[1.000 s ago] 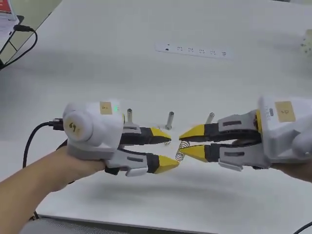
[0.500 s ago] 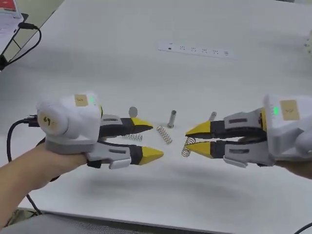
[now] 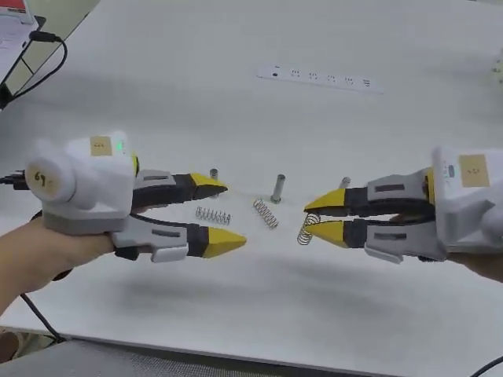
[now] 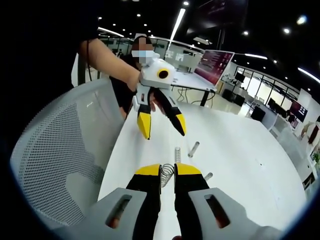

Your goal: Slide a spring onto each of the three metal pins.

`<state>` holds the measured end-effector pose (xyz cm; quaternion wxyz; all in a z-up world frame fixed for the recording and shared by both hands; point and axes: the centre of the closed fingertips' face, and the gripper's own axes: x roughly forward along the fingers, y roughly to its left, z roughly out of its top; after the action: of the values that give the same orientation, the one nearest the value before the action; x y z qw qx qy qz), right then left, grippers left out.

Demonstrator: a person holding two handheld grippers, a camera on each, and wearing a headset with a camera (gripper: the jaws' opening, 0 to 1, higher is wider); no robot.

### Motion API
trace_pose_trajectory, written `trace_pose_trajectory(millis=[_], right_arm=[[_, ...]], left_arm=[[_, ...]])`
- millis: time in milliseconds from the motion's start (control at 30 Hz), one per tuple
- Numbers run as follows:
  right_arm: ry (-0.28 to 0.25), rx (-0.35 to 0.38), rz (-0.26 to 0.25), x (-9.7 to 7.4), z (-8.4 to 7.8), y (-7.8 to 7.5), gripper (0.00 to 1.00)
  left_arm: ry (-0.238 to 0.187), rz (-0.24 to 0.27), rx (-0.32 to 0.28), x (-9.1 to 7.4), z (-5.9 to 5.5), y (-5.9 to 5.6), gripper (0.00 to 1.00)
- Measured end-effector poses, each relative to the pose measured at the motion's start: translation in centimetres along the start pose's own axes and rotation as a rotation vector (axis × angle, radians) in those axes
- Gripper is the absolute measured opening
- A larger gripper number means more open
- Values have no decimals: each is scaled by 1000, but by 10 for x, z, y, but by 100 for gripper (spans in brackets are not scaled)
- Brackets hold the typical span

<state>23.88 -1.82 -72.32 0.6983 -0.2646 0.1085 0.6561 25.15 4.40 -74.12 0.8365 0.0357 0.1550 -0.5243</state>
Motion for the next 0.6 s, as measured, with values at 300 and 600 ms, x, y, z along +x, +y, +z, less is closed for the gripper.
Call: trace_pose_trajectory(millis=[300,600], right_arm=[[9,11,-19,-6,-7,-7,6],[16,24,-39,-9,-11,-12,6]], left_arm=[[25,18,-2,-13,-13,10,48],[25,77,-20,-28,-19,24,59]])
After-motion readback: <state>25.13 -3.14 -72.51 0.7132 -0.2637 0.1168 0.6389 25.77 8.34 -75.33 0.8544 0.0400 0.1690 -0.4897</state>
